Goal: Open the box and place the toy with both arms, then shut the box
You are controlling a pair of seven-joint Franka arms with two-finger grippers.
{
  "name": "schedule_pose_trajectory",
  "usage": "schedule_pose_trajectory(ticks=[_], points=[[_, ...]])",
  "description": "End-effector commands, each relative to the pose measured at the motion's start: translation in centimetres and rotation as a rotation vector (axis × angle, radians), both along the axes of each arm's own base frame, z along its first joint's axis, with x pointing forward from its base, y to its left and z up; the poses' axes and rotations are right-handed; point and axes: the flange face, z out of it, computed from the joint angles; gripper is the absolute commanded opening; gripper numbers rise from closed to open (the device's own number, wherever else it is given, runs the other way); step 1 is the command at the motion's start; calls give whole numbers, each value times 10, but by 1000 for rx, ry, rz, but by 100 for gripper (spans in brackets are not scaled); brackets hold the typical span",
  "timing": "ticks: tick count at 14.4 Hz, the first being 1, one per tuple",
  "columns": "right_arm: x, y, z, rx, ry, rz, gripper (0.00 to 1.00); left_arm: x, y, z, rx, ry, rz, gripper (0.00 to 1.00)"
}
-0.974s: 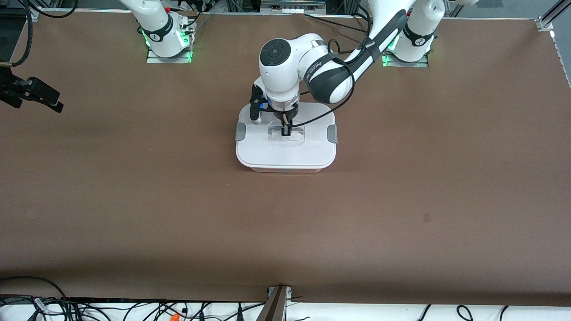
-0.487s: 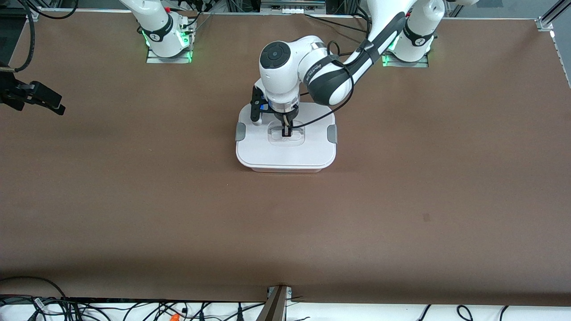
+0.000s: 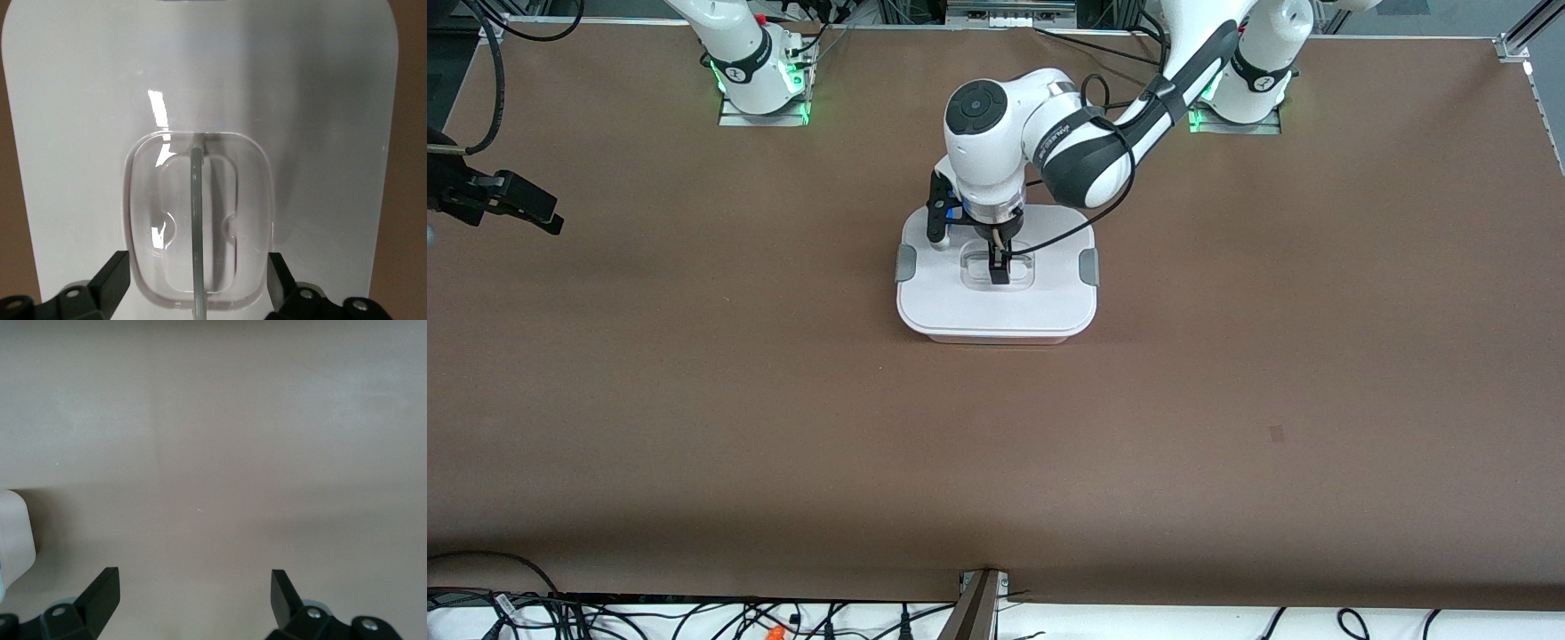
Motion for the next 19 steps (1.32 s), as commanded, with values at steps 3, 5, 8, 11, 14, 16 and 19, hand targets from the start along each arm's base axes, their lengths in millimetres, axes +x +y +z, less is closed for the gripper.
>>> schedule_pose_trajectory(ticks=[3, 5, 8, 11, 14, 16, 19], points=[[0, 1, 2, 1, -3, -16, 100, -20, 27, 93, 63, -4, 61, 100], [2, 1, -8, 2, 6, -16, 100, 5, 85, 144, 60, 19, 192, 100], [3, 6, -17, 16, -20, -12, 99, 35, 170, 206, 42, -6, 380, 100], [4, 4, -18, 15, -14, 0, 100, 80, 270, 229, 8, -15, 620, 100], [4, 4, -20, 15, -6, 2, 99, 118, 376, 233, -97, 52, 834, 100], [4, 4, -20, 15, -6, 2, 99, 130, 413, 230, -150, 68, 900, 100], [5, 4, -21, 15, -5, 2, 99, 136, 448, 231, -166, -6, 982, 100]])
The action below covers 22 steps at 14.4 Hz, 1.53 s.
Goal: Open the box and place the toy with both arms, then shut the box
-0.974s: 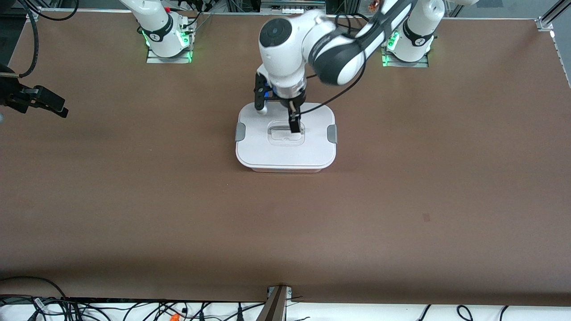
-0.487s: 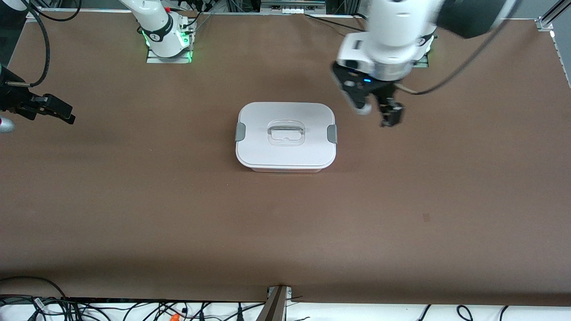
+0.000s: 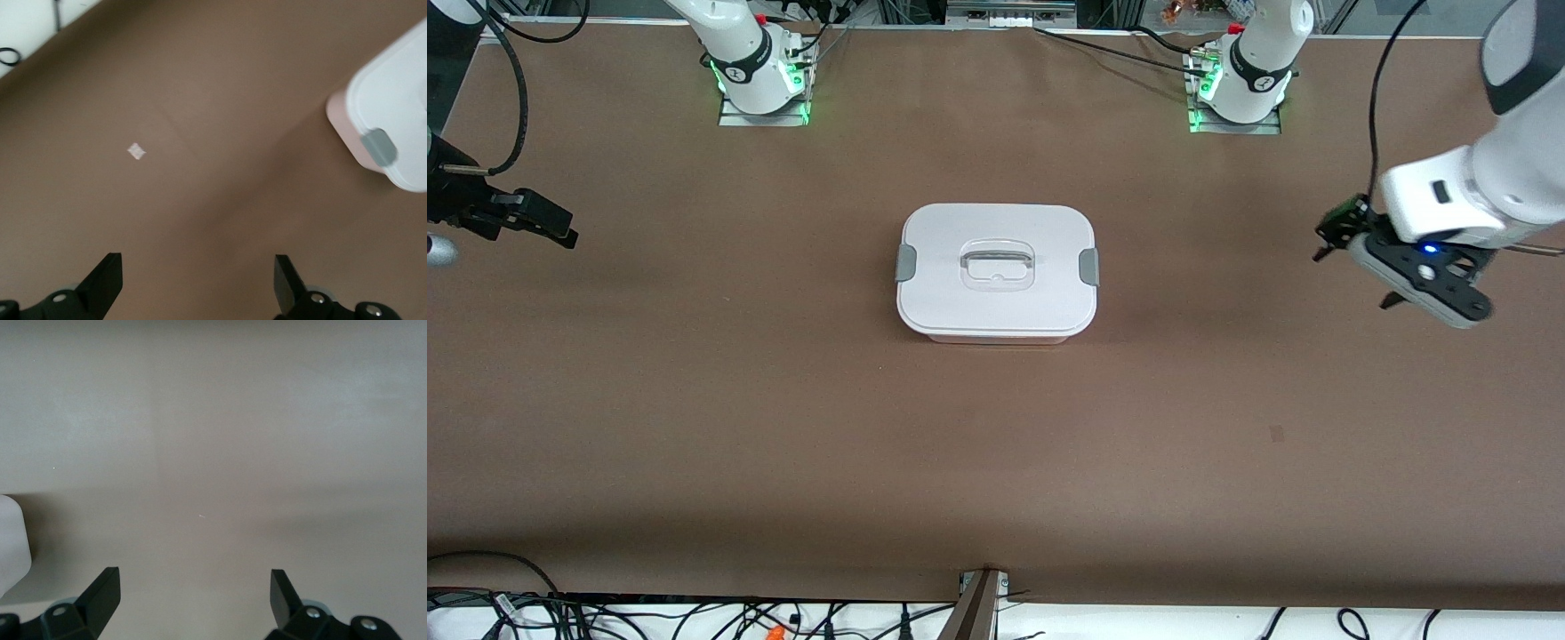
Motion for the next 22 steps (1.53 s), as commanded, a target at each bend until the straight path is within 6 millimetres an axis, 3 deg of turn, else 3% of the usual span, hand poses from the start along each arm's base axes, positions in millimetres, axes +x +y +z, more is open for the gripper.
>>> schedule_pose_trajectory(ticks=[1, 2, 5, 6, 9, 13, 22], points=[[-2, 1, 1, 14, -3, -1, 99, -7, 11, 3, 5, -22, 69, 100], [-2, 1, 1, 14, -3, -1, 99, -10, 19, -1, 14, -13, 88, 100], [-2, 0, 1, 14, -2, -2, 99, -24, 34, 13, 16, -27, 189, 100], [-2, 0, 1, 14, -2, -2, 99, -34, 34, 14, 16, -27, 273, 100], [-2, 0, 1, 14, -2, -2, 99, -55, 39, 20, -4, -35, 740, 100], [-2, 0, 1, 14, -3, -2, 99, -87, 40, 20, 4, -15, 761, 100], [-2, 0, 1, 14, -2, -1, 99, -84, 44, 17, 34, 47, 716, 100]])
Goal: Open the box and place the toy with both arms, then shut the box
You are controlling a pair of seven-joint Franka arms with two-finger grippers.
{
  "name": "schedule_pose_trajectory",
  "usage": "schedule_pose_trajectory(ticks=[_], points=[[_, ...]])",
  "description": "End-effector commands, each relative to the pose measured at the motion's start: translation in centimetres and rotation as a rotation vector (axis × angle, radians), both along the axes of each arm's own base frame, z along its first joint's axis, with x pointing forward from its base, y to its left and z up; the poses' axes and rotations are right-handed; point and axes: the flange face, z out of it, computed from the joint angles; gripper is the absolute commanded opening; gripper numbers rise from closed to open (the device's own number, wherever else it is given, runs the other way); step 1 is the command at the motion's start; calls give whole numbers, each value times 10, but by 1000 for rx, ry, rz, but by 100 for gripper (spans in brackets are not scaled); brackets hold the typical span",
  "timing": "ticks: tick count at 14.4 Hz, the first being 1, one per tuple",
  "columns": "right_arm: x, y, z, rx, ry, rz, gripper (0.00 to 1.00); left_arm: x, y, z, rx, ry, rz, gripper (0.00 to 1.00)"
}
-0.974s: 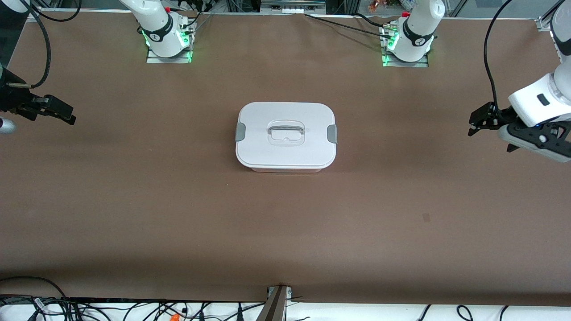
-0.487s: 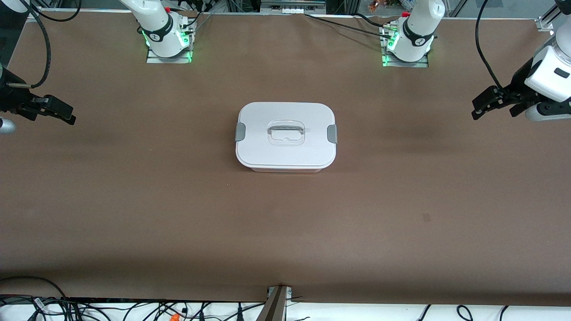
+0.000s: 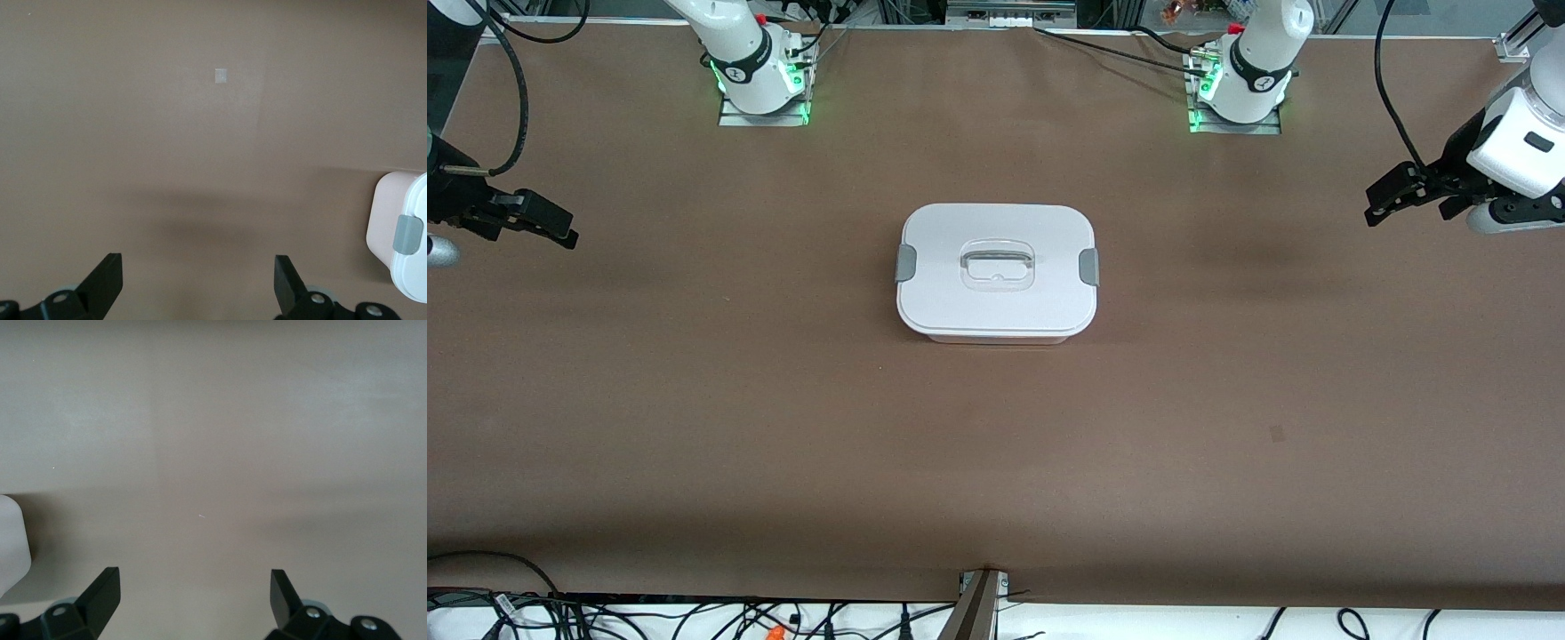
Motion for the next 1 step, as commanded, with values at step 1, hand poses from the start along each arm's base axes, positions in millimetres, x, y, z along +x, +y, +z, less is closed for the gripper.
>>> schedule_pose_trajectory(ticks=[1], points=[[-3, 0, 1, 14, -1, -1, 99, 0, -2, 3, -19, 8, -26, 100]])
